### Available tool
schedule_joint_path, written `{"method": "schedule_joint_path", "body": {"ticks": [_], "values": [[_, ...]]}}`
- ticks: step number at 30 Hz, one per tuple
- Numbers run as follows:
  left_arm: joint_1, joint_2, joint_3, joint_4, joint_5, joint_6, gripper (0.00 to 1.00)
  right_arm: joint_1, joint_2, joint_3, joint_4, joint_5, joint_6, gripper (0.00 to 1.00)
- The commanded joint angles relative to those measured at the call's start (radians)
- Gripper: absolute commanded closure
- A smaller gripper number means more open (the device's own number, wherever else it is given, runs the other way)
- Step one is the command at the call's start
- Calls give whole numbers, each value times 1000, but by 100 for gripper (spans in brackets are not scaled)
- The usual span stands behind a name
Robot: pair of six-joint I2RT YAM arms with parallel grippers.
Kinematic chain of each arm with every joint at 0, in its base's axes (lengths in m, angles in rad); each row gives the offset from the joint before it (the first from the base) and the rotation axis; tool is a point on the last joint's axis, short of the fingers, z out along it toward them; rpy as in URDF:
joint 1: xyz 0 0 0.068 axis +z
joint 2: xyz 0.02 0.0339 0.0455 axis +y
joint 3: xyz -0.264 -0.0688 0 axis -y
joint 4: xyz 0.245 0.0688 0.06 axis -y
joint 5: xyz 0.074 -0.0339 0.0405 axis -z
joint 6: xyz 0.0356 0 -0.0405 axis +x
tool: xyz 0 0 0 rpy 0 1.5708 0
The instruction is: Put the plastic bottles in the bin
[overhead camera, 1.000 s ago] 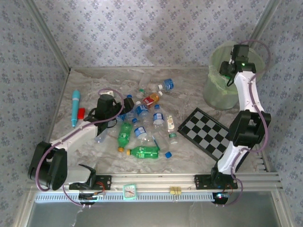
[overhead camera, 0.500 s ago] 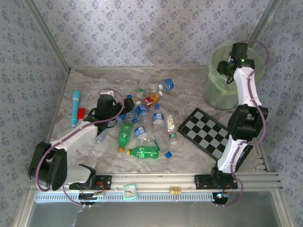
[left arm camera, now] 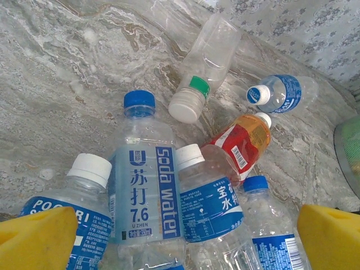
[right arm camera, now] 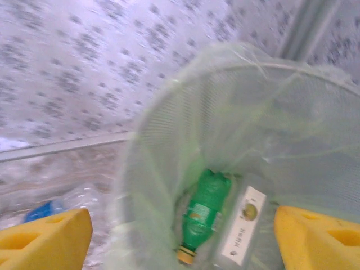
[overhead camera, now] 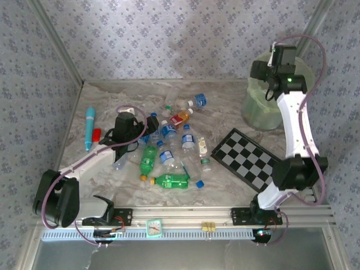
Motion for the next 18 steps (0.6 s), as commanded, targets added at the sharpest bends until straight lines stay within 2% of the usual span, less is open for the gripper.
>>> {"method": "schedule_joint_path", "body": {"ticks": [1, 8, 13, 16, 18], "values": [[10, -19, 6, -3, -33, 11, 0, 65, -79, -113, 108, -39, -5, 13], [58, -35, -34, -12, -52, -72, 0, 209, -172, -404, 218, -281, 137, 11], [79, -25, -46, 2, -43, -106, 0, 371, -158, -581, 265, -251, 219, 10], [82, -7, -30, 1, -33, -105, 0, 430, -125, -664, 299, -281, 296, 10], [84, 9, -15, 1, -14, -110, 0, 474, -100, -683, 269, -214, 333, 10]]}}
